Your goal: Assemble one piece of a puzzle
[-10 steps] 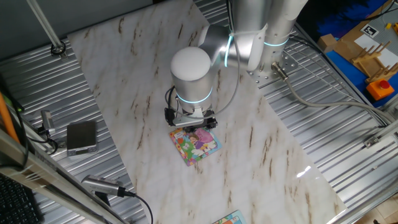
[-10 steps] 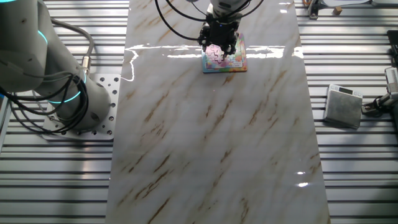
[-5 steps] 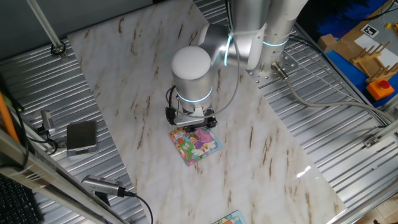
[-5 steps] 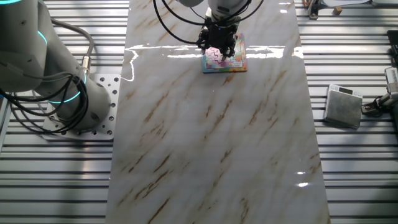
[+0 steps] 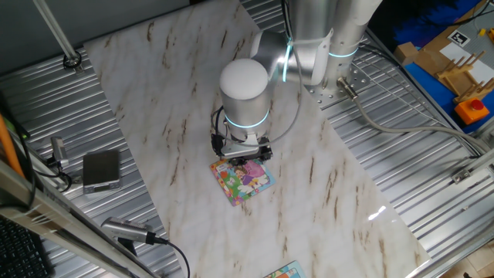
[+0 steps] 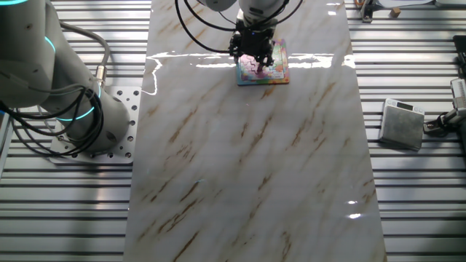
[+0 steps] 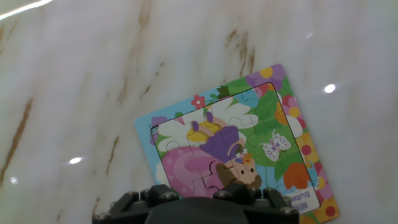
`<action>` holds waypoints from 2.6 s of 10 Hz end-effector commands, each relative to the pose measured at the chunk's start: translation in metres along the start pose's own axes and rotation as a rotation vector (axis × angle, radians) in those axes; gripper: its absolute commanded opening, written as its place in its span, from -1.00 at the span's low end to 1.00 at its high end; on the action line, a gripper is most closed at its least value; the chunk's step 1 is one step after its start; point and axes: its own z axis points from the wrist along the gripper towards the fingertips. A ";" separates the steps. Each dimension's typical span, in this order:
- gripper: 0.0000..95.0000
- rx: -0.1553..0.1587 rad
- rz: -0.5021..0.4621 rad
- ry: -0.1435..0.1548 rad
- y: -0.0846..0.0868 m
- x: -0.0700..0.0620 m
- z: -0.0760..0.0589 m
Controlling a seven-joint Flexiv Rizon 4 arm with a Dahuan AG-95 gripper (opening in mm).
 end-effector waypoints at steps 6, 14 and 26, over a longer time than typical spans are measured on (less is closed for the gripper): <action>0.20 -0.012 0.004 0.005 0.000 0.000 -0.008; 0.20 -0.027 0.018 0.008 -0.008 -0.002 -0.026; 0.20 -0.029 0.025 0.016 -0.028 -0.010 -0.026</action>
